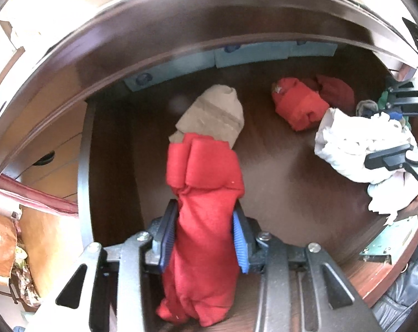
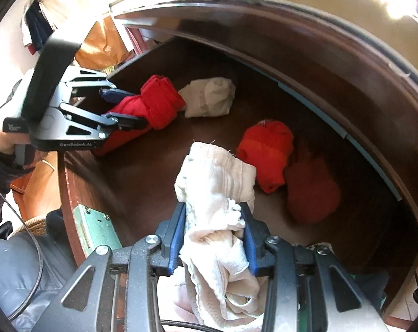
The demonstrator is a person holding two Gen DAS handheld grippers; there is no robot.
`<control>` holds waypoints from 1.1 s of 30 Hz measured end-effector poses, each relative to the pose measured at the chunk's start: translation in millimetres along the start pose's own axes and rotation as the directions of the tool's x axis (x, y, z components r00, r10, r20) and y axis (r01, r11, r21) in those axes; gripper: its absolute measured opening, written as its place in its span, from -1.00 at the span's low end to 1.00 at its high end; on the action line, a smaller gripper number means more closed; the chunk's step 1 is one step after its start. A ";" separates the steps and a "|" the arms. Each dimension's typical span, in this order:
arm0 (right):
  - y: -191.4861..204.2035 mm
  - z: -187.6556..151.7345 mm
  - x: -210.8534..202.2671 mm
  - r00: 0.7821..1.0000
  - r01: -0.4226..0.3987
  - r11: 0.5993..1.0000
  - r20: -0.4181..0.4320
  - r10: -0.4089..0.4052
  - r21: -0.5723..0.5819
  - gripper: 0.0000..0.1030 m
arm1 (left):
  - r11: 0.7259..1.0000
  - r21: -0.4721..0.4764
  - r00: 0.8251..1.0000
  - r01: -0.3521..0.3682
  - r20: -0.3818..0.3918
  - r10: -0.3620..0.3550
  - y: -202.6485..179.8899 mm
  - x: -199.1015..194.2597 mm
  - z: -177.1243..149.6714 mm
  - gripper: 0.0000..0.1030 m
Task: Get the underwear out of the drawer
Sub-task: 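Lift both garments up out of the drawer while both tools hold them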
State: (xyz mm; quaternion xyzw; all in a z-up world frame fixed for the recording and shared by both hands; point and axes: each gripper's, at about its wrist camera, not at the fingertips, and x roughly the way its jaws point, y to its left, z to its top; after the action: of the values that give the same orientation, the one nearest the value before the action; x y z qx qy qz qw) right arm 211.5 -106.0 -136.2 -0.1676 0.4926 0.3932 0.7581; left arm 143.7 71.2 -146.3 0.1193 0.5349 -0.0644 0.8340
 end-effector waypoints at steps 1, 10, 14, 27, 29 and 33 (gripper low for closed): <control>0.7 -0.9 -2.5 1.000 0.004 1.000 0.009 -0.004 -0.003 -0.24 | 1.000 -0.006 1.000 0.001 0.009 -0.001 -0.2 0.4 -1.3 -0.31; 2.6 -8.8 -21.2 0.997 0.028 1.000 0.073 -0.027 -0.003 -0.24 | 0.995 -0.094 0.993 0.015 0.119 -0.004 0.7 -19.9 -8.6 -0.32; 5.7 -12.7 -29.6 0.994 0.034 0.999 0.104 -0.032 -0.012 -0.24 | 0.993 -0.114 0.986 0.017 0.166 0.002 -2.0 -30.0 -11.9 -0.33; 5.7 -21.2 -49.0 0.984 0.041 0.999 0.171 -0.041 0.001 -0.24 | 0.991 -0.134 0.970 0.000 0.242 0.033 -22.2 -52.4 -12.8 -0.33; 6.7 -24.5 -53.1 0.982 0.046 0.999 0.185 -0.045 -0.003 -0.24 | 0.991 -0.137 0.966 -0.002 0.256 0.037 -24.3 -55.9 -13.4 -0.34; 10.3 -29.8 -61.9 0.974 0.057 0.998 0.219 -0.053 -0.013 -0.24 | 0.990 -0.142 0.958 -0.008 0.284 0.048 -28.0 -66.1 -17.0 -0.34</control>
State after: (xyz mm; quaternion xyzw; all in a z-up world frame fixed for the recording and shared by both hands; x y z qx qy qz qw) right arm 172.7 -145.3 -94.0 -0.1441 0.3977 0.3929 0.8165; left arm 94.4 47.4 -96.8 0.0578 0.4097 -0.0318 0.9098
